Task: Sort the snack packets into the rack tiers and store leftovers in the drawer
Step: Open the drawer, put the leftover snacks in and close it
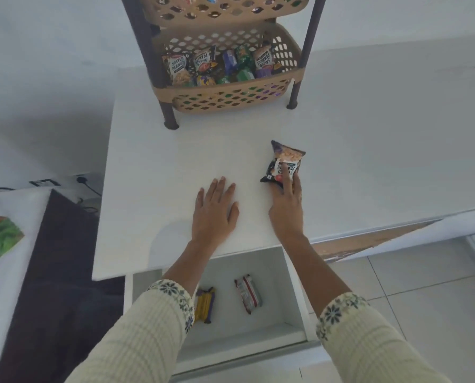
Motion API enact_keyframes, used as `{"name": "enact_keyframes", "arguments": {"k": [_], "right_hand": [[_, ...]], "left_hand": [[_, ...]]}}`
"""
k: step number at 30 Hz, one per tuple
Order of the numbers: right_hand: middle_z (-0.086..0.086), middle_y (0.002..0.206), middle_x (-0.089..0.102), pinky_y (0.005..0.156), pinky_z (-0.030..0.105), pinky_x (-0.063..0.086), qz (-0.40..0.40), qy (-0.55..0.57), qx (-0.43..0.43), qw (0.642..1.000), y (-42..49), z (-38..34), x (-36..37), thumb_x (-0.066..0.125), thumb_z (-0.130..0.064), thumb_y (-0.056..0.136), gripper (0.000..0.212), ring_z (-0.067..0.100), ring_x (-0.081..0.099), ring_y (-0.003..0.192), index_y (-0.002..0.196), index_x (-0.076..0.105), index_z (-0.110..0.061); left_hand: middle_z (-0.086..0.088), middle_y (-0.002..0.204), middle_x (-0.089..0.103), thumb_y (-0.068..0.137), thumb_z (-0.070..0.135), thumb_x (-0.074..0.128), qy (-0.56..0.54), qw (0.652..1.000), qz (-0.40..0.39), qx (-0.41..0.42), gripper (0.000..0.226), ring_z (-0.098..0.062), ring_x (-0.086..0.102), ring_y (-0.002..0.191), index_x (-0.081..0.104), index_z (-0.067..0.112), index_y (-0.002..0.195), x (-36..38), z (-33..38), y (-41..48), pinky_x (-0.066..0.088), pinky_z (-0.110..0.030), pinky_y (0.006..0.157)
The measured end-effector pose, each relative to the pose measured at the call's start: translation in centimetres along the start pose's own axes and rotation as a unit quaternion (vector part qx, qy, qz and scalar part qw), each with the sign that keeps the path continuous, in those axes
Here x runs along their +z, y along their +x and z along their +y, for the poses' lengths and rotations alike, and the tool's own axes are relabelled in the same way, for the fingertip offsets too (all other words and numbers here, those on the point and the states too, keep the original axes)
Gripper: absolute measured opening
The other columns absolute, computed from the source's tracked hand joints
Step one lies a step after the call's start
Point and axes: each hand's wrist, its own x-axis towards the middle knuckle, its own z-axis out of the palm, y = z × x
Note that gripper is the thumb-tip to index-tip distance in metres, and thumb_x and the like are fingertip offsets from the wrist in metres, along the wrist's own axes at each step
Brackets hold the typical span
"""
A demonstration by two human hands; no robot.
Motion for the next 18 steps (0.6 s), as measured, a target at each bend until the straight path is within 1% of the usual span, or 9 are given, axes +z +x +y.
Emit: {"name": "enact_keyframes", "arguments": {"k": [3,6,9,11,13,15,16,17,18], "right_hand": [[0.011,0.151,0.042,0.089,0.046,0.056,0.034,0.019,-0.048,0.998,-4.6,-1.9,-0.2,0.051,0.018,0.081,0.044,0.041,0.041,0.133,0.117,0.066,-0.002],[0.017,0.135,0.057,0.077,0.038,0.059,0.052,0.039,-0.132,0.989,-9.6,-3.4,-0.7,0.06,0.019,0.075,0.032,0.04,0.057,0.112,0.102,0.07,0.004],[0.017,0.13,0.061,0.078,0.034,0.057,0.044,0.069,-0.2,0.976,-14.8,-4.5,-1.1,0.062,0.018,0.075,0.024,0.035,0.058,0.104,0.094,0.07,0.005],[0.017,0.131,0.061,0.081,0.032,0.056,0.025,0.089,-0.232,0.968,-18.0,-5.0,-1.3,0.065,0.017,0.074,0.023,0.034,0.059,0.101,0.093,0.069,0.004],[0.014,0.131,0.061,0.079,0.028,0.056,0.005,0.097,-0.248,0.964,-20.7,-5.1,-1.7,0.069,0.013,0.074,0.022,0.031,0.059,0.101,0.092,0.069,0.001],[0.012,0.129,0.062,0.077,0.025,0.056,-0.02,0.097,-0.256,0.962,-22.7,-4.6,-1.9,0.07,0.01,0.075,0.023,0.029,0.059,0.101,0.095,0.07,-0.001],[0.011,0.128,0.063,0.075,0.026,0.057,-0.035,0.093,-0.256,0.961,-23.4,-4.3,-1.8,0.071,0.008,0.075,0.025,0.03,0.061,0.1,0.097,0.07,-0.003],[0.01,0.127,0.063,0.076,0.027,0.058,-0.061,0.085,-0.249,0.963,-24.0,-4.0,-1.6,0.071,0.006,0.076,0.028,0.031,0.062,0.102,0.101,0.07,-0.004],[0.009,0.131,0.061,0.081,0.029,0.058,-0.1,0.072,-0.229,0.966,-24.3,-3.8,-1.2,0.069,0.003,0.079,0.031,0.031,0.061,0.108,0.108,0.069,-0.006]], "left_hand": [[-0.006,0.158,0.028,0.101,0.033,0.038,-0.013,1.0,0.015,0.01,0.05,-0.022,0.021,0.148,0.039,0.017,0.148,-0.7,-0.9,-4.0,0.014,-0.044,0.121],[-0.008,0.156,0.033,0.101,0.029,0.042,-0.03,0.999,0.025,0.026,0.048,-0.023,0.026,0.147,0.043,0.012,0.145,-1.3,-2.1,-8.1,0.018,-0.043,0.121],[-0.012,0.151,0.04,0.096,0.018,0.052,-0.072,0.995,0.057,0.042,0.048,-0.027,0.034,0.143,0.046,0.005,0.142,-1.5,-3.2,-12.3,0.022,-0.044,0.119],[-0.014,0.15,0.041,0.09,0.005,0.058,-0.098,0.99,0.095,0.029,0.057,-0.028,0.036,0.141,0.04,-0.001,0.143,-1.5,-3.8,-15.1,0.024,-0.047,0.118],[-0.015,0.15,0.04,0.086,-0.004,0.056,-0.122,0.983,0.138,0.003,0.064,-0.028,0.032,0.144,0.034,-0.005,0.145,-1.4,-4.3,-17.7,0.023,-0.051,0.118],[-0.015,0.151,0.039,0.085,-0.006,0.052,-0.119,0.979,0.164,-0.007,0.064,-0.028,0.029,0.145,0.032,-0.006,0.146,-1.4,-4.8,-19.8,0.023,-0.053,0.118],[-0.014,0.152,0.039,0.085,-0.005,0.05,-0.109,0.98,0.167,-0.006,0.063,-0.028,0.028,0.145,0.032,-0.006,0.146,-1.5,-5.0,-20.6,0.024,-0.053,0.118],[-0.013,0.152,0.038,0.086,-0.002,0.048,-0.1,0.981,0.163,-0.005,0.063,-0.027,0.028,0.146,0.032,-0.004,0.146,-1.5,-5.3,-21.2,0.023,-0.052,0.118],[-0.012,0.153,0.037,0.087,0.0,0.047,-0.095,0.983,0.157,-0.007,0.062,-0.025,0.027,0.146,0.031,-0.002,0.147,-1.5,-5.4,-21.8,0.022,-0.051,0.119]]}}
